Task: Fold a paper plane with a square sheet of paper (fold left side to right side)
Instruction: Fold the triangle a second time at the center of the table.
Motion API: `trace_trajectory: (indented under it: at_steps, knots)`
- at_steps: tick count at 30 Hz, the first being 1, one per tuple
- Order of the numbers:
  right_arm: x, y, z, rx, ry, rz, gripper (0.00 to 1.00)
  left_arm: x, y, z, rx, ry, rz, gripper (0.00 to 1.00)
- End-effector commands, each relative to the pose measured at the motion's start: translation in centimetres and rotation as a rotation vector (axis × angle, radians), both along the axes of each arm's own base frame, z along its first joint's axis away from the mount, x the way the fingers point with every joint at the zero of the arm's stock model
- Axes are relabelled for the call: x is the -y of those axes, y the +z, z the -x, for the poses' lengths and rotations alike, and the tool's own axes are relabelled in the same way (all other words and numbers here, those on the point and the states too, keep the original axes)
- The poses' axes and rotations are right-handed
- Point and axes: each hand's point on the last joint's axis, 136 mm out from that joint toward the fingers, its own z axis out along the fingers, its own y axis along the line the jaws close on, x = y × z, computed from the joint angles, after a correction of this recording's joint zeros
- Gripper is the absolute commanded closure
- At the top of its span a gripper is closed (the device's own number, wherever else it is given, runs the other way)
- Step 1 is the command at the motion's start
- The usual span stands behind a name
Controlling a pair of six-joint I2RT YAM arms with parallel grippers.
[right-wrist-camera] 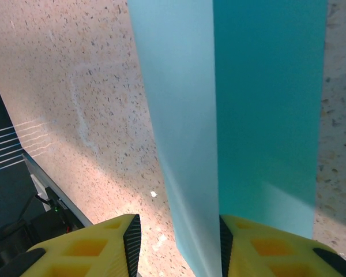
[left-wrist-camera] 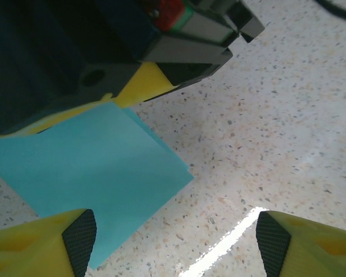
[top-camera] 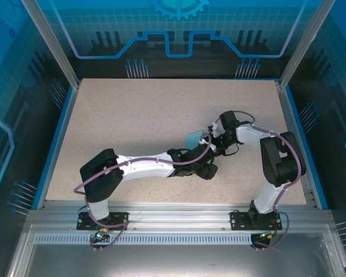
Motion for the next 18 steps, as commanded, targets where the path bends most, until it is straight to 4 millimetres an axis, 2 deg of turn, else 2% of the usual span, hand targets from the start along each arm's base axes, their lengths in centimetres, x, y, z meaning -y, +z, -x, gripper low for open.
trace_trajectory:
  at_steps: [1,12,18]
  knots:
    - [-0.3,1.2,-0.3,-0.015,-0.015,-0.044,0.59,-0.8,-0.2,-0.1,0.070,0.001,-0.138,0.22]
    - [-0.9,2.6,-0.5,-0.010,-0.032,-0.099,0.60,-0.6,-0.7,-0.2,0.144,0.009,-0.211,0.19]
    - [-0.7,2.7,-0.3,-0.009,-0.028,-0.081,0.65,-1.1,0.7,0.2,0.183,0.000,-0.116,0.18]
